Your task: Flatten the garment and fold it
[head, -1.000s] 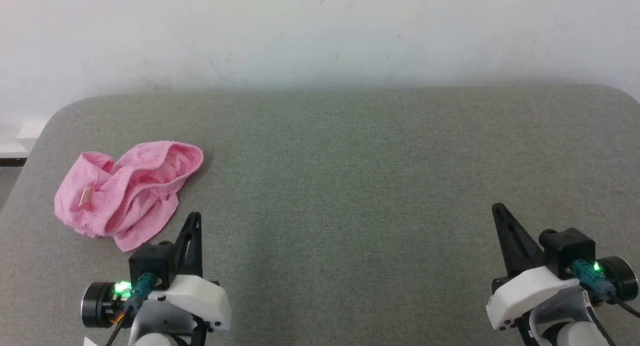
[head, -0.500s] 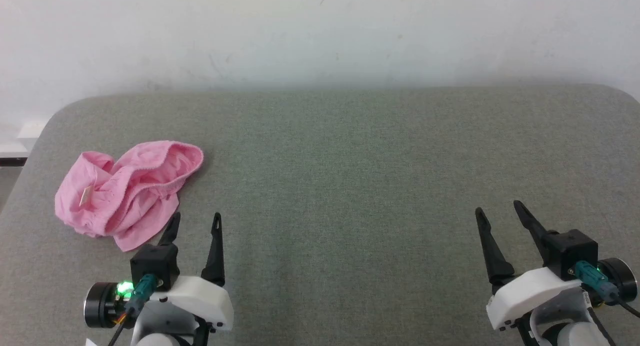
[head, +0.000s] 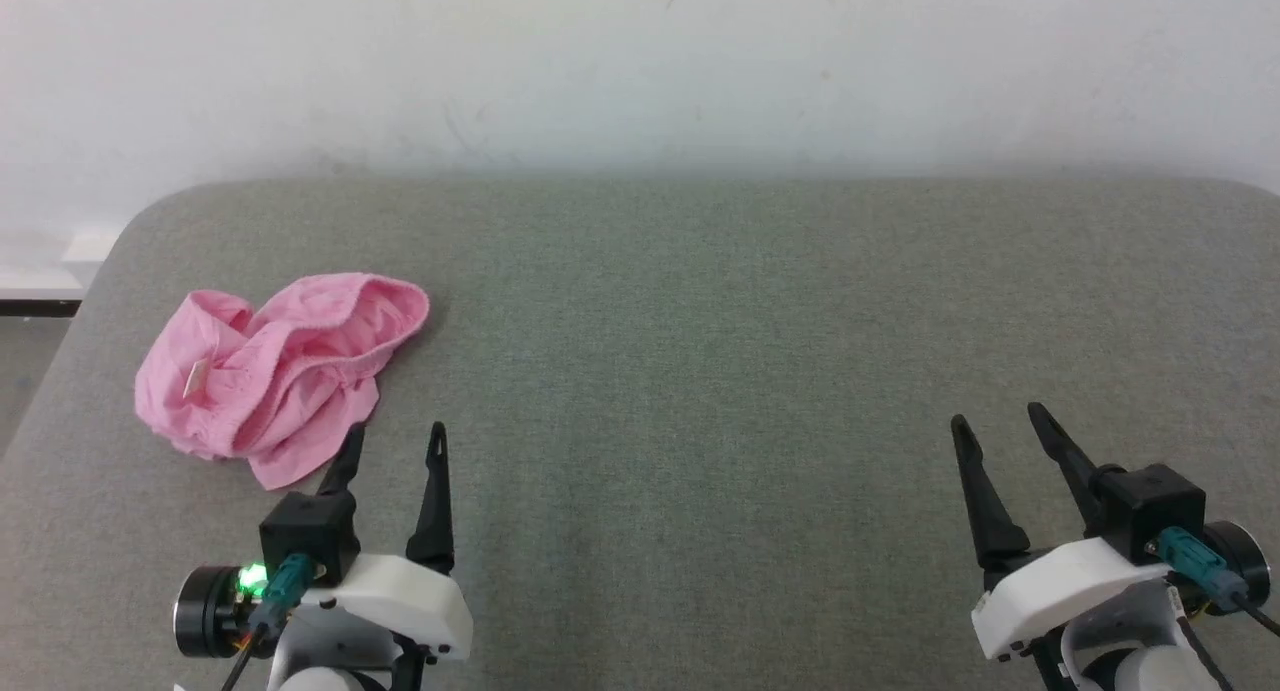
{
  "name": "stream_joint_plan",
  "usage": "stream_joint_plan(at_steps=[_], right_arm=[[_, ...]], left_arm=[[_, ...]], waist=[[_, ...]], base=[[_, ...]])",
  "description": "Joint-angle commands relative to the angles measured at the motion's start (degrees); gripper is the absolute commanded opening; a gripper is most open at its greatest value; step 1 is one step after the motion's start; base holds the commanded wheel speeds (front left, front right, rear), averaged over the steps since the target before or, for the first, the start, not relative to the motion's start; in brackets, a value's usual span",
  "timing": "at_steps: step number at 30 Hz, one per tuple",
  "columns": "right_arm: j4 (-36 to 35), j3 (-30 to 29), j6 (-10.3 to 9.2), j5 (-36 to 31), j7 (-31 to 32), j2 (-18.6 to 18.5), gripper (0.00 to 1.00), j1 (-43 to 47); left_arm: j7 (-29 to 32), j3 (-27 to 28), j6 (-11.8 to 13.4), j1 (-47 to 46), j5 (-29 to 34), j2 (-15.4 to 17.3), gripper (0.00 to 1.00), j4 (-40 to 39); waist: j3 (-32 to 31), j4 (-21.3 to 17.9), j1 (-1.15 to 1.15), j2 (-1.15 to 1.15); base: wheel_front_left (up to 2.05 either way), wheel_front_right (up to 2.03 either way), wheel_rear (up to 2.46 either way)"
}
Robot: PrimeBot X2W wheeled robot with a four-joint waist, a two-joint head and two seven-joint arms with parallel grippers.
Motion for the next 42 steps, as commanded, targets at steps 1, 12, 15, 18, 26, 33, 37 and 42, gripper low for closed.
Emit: stream_joint_plan(at_steps=[1,12,15,18,26,33,37,42], right_arm=[[0.3,-0.1,-0.01,0.8,-0.5,0.1,1.0,0.4],[1.1,0.2,-0.02,2.5,-1.9,0.1,1.0,0.9],[1.4,0.3,-0.02,3.0,-2.2,0.1,1.0,1.1],[1.7,0.4,-0.02,3.6,-2.6,0.1,1.0,1.2],[2.4,0.8,-0.02,4.9,-3.5,0.1,1.0,1.2],[3.0,1.2,-0.02,5.6,-4.4,0.1,1.0,1.2],[3.2,1.2,-0.03,6.0,-4.8,0.1,1.0,1.3],[3.4,1.3,-0.03,6.5,-5.4,0.1,1.0,1.4]], left_arm=[[-0.7,-0.2,0.5,0.5,-0.4,0.0,1.0,0.3],[-2.0,-0.5,1.1,1.1,-1.4,0.0,1.0,0.5],[-2.3,-0.5,1.1,1.3,-1.7,0.0,1.0,0.6],[-2.7,-0.5,1.3,1.6,-1.9,0.0,1.0,0.6],[-3.7,-0.6,1.8,2.0,-2.6,0.0,1.0,0.6],[-4.5,-0.5,2.3,2.6,-3.4,0.0,1.0,0.4],[-5.0,-0.5,2.6,2.7,-3.7,0.0,1.0,0.5],[-5.6,-0.4,2.9,2.8,-4.2,-0.1,1.0,0.5]], waist=[[0.0,0.5,0.0,0.0],[-0.2,4.2,0.0,0.0],[-0.3,5.5,0.0,0.0],[-0.3,6.8,0.0,0.0],[-0.3,10.2,0.0,0.0],[-0.2,12.7,0.0,0.0],[-0.2,14.0,0.0,0.0],[-0.3,15.5,0.0,0.0]], base=[[0.0,0.0,0.0],[0.0,0.0,0.0],[0.0,0.0,0.0],[0.0,0.0,0.0],[0.0,0.0,0.0],[0.0,0.0,0.0],[0.0,0.0,0.0],[0.0,0.0,0.0]])
